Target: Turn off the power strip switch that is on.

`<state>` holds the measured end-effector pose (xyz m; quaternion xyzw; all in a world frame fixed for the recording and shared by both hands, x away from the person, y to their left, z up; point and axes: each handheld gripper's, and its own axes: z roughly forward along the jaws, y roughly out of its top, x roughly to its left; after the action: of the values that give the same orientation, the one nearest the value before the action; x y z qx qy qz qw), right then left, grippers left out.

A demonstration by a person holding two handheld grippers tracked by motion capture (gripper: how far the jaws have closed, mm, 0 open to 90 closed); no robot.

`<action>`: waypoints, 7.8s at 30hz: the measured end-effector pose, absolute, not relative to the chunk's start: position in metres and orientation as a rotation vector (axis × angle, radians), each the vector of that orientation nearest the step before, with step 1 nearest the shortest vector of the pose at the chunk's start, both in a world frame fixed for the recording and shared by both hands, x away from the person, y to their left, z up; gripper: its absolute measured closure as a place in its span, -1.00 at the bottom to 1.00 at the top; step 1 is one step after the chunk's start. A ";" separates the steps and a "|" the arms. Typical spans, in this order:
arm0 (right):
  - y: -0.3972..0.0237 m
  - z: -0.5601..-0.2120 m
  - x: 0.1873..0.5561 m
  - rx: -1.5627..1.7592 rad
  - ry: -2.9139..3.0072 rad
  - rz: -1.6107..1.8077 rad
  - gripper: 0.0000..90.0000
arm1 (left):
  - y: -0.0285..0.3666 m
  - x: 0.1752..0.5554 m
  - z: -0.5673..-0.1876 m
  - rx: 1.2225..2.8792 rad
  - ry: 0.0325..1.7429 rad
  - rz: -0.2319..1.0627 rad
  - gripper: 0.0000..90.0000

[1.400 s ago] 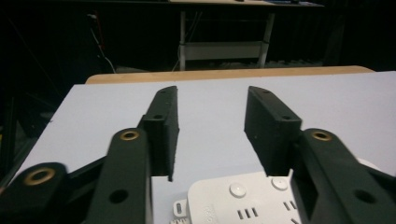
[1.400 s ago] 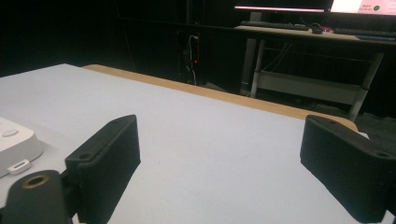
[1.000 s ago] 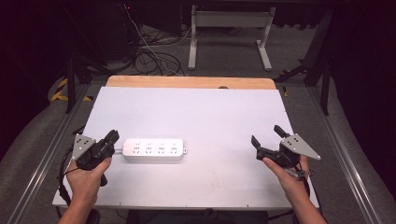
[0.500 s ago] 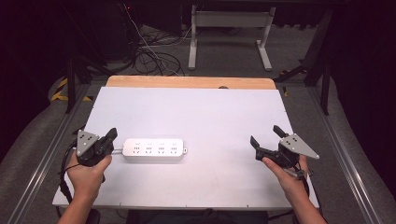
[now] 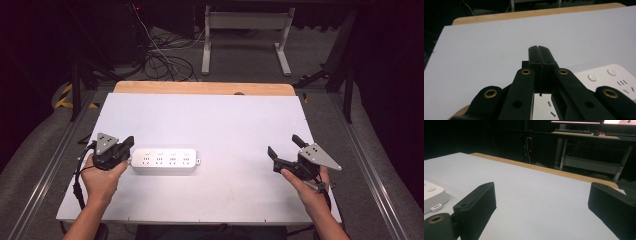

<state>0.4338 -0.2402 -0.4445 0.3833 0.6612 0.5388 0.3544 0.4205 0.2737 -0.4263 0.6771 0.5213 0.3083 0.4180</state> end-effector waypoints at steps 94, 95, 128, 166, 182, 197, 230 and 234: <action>-0.236 -0.446 0.435 1.008 1.738 1.371 -0.79 | 0.242 0.463 -0.454 2.080 1.461 0.569 1.00; -0.236 -0.446 0.435 1.008 1.738 1.371 -0.79 | 0.242 0.463 -0.453 2.087 1.456 0.573 1.00; -0.238 -0.448 0.435 1.028 1.743 1.359 -0.78 | 0.240 0.462 -0.454 2.085 1.429 0.578 1.00; -0.238 -0.448 0.435 1.035 1.755 1.349 -0.76 | 0.256 0.458 -0.446 1.950 1.427 0.526 0.96; -0.238 -0.449 0.436 1.044 1.762 1.343 -0.75 | 0.262 0.426 -0.420 1.744 1.336 0.669 0.94; -0.238 -0.450 0.436 1.050 1.766 1.337 -0.75 | 0.269 0.413 -0.411 1.540 1.318 0.925 0.90; -0.239 -0.451 0.436 1.062 1.776 1.328 -0.73 | 0.260 0.415 -0.414 1.415 1.195 1.106 -0.81; -0.239 -0.450 0.436 1.062 1.775 1.327 -0.73 | 0.258 0.416 -0.415 1.392 1.205 1.142 -0.93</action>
<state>0.4362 -0.2390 -0.4505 0.4072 0.6806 0.5085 0.3353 0.4162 0.2580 -0.4153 0.5677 0.4912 0.4656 0.4686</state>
